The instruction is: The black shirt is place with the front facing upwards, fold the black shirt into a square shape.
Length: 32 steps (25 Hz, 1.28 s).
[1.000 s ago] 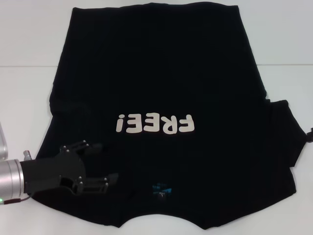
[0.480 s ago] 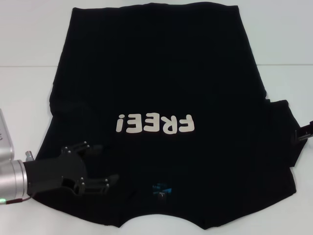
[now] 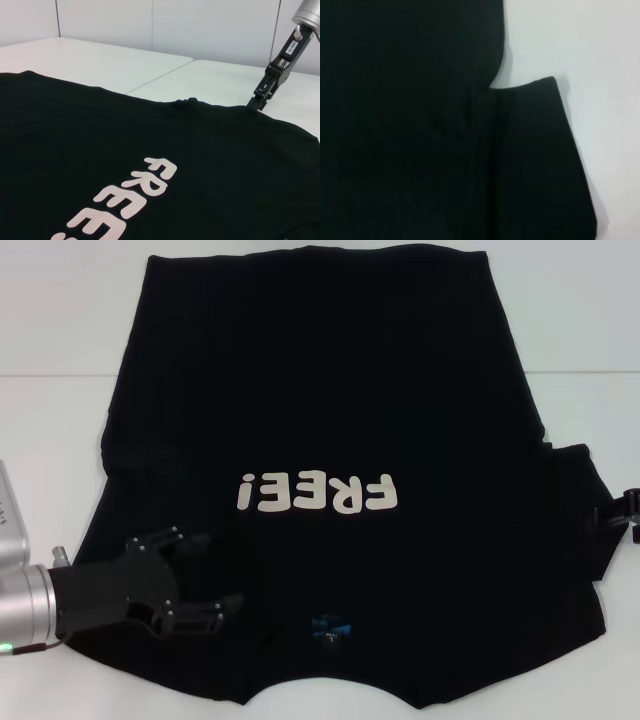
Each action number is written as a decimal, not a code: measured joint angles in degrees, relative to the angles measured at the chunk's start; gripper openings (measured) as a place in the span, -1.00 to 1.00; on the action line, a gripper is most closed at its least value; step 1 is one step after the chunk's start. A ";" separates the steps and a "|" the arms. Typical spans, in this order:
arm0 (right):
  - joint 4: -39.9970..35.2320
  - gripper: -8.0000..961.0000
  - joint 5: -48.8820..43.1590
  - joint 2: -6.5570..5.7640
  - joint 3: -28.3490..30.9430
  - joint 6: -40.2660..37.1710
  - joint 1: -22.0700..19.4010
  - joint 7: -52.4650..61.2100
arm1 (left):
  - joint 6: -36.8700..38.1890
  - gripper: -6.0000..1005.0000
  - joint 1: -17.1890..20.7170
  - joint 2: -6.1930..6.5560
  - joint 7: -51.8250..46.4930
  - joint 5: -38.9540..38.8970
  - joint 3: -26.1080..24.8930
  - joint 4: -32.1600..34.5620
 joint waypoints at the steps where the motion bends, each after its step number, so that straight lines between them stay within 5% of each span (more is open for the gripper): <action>1: 0.29 0.53 0.00 0.02 -0.02 0.29 0.05 0.00 | -0.05 0.87 0.00 0.00 0.00 0.00 0.00 0.00; 32: 3.13 0.51 0.10 0.61 -0.73 3.42 2.03 -0.08 | -0.76 0.87 -0.35 0.00 -0.30 -0.01 0.00 -0.02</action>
